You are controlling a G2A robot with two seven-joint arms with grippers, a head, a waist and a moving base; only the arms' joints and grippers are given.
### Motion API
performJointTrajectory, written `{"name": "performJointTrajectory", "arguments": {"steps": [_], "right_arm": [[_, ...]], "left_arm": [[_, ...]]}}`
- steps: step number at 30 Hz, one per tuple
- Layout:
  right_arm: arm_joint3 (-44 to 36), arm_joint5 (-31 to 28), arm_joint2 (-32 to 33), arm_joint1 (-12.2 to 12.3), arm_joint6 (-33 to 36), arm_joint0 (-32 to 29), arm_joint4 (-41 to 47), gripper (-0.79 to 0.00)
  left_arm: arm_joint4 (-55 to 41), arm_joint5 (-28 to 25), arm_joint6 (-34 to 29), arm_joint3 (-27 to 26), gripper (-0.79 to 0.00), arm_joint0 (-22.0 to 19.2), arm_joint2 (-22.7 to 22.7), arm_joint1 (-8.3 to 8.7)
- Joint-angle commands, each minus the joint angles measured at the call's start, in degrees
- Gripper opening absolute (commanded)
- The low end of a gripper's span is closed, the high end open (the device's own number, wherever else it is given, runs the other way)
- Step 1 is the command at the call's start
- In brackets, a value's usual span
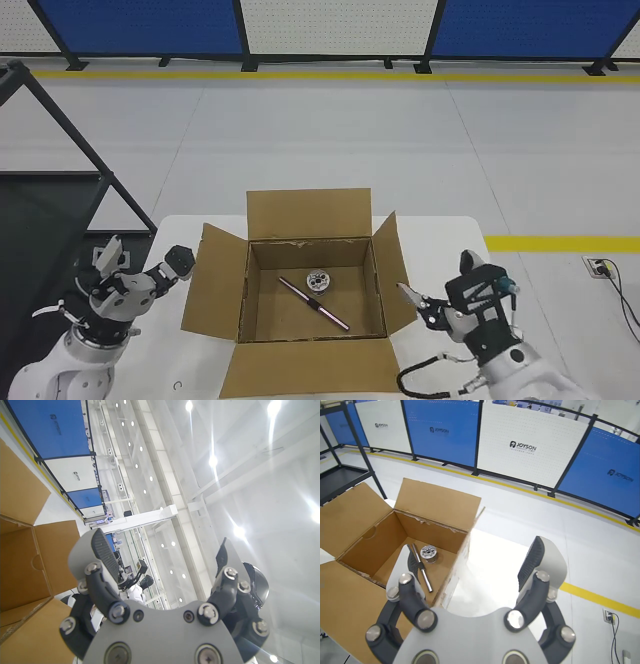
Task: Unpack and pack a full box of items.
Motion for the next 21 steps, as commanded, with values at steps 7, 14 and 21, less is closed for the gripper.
{"name": "performJointTrajectory", "arguments": {"steps": [7,14,21], "right_arm": [[8.1,-1.1,-14.8,-1.3,13.3,18.8,1.4,0.0],[24.9,6.2,-25.7,-4.1,17.4,32.0,3.2,0.0],[32.6,8.8,-29.3,-5.5,18.3,36.4,4.9,0.0]], "left_arm": [[-2.2,-1.8,0.3,-1.8,0.0,3.9,-3.3,-0.07],[-3.4,-0.4,-1.3,-2.4,0.0,3.9,-2.2,-0.1],[-3.5,-0.3,-1.7,-2.5,0.0,3.7,-1.9,-0.11]]}}
